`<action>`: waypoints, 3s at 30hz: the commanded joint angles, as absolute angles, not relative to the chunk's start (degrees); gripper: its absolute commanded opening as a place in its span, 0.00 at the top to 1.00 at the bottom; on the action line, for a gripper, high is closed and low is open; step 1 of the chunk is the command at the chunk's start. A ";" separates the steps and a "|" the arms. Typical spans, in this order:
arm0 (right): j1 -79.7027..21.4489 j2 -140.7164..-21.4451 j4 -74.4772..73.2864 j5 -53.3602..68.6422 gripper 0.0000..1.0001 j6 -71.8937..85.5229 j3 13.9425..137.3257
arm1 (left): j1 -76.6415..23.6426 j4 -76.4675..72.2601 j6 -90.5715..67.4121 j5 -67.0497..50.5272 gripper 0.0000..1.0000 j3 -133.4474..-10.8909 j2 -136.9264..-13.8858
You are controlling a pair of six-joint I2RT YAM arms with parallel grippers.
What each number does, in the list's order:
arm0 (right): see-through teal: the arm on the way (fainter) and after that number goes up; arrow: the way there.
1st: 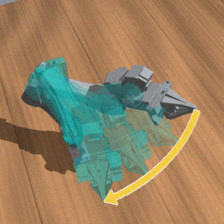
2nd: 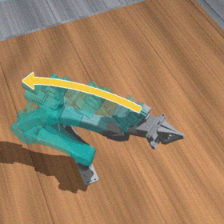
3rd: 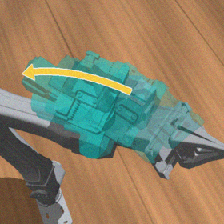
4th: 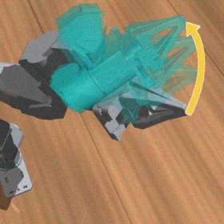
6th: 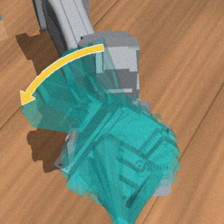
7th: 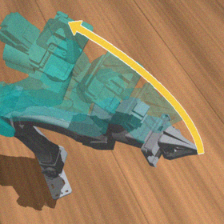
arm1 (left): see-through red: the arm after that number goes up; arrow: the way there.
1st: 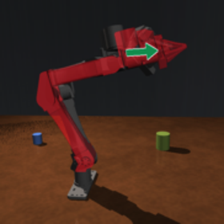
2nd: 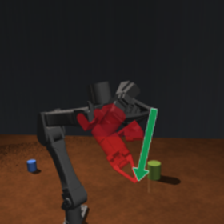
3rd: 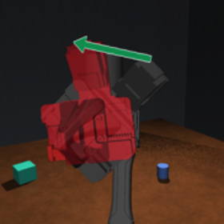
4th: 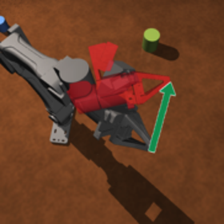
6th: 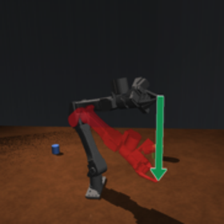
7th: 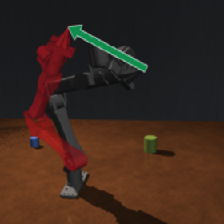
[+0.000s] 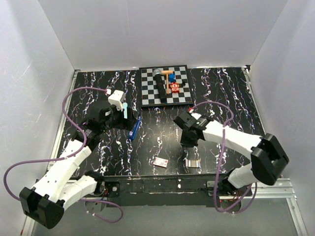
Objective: Unload the staples from the stapler
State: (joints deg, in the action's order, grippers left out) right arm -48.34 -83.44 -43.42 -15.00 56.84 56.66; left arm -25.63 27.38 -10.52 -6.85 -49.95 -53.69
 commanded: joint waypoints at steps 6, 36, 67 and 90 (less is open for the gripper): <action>-48.16 -74.01 -47.99 -15.91 0.92 55.72 48.70 | -25.75 27.16 -10.20 -7.03 0.28 -49.92 -53.88; -48.43 -73.65 -44.56 -10.63 0.91 54.93 41.57 | -25.75 27.16 -10.28 -7.03 0.28 -49.83 -54.75; -48.96 -74.36 -44.91 -10.63 0.79 55.28 40.78 | -25.75 27.25 -10.20 -7.47 0.27 -50.01 -55.20; -49.04 -68.65 -48.69 -14.41 0.63 55.02 42.36 | -25.75 27.16 -10.11 -8.00 0.27 -50.10 -55.46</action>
State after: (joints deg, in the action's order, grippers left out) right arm -48.84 -72.64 -45.36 -11.16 55.09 41.34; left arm -25.63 27.38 -10.52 -6.92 -49.95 -55.72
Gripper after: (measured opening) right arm 0.363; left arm 0.727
